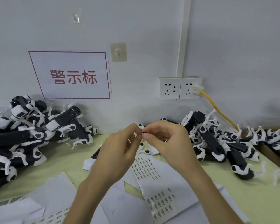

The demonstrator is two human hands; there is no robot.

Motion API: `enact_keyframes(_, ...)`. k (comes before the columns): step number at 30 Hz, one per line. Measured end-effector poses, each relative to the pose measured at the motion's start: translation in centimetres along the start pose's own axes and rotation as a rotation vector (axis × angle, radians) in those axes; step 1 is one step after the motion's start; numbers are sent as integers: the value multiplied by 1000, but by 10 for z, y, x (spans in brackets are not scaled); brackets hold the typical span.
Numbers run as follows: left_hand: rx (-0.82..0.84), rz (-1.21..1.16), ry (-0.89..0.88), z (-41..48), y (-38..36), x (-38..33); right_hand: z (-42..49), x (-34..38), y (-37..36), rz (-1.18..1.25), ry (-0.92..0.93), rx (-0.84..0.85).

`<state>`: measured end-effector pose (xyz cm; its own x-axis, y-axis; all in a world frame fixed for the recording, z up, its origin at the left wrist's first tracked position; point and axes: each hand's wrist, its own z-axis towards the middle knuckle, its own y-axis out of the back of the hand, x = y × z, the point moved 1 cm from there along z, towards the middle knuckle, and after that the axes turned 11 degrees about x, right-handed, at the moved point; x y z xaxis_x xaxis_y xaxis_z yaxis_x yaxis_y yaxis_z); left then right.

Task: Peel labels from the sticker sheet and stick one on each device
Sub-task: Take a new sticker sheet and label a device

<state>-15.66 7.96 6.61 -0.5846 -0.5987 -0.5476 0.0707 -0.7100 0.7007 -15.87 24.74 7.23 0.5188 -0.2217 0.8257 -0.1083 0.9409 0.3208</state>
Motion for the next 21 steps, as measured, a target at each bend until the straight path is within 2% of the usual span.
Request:
enact_keyframes(6, -8, 69, -54, -1, -1, -3, 0, -1, 3, -141, -8, -14)
enact_keyframes(15, 62, 192, -28, -3, 0, -1, 1, -5, 4, -275, 31, 29)
enact_keyframes(19, -7, 201, -3, 0, 2, 4, -1, -5, 4, -306, 32, 28)
enact_keyframes(21, -57, 250, 65, 1, 4, 14, -1, -5, 4, -307, 25, 28)
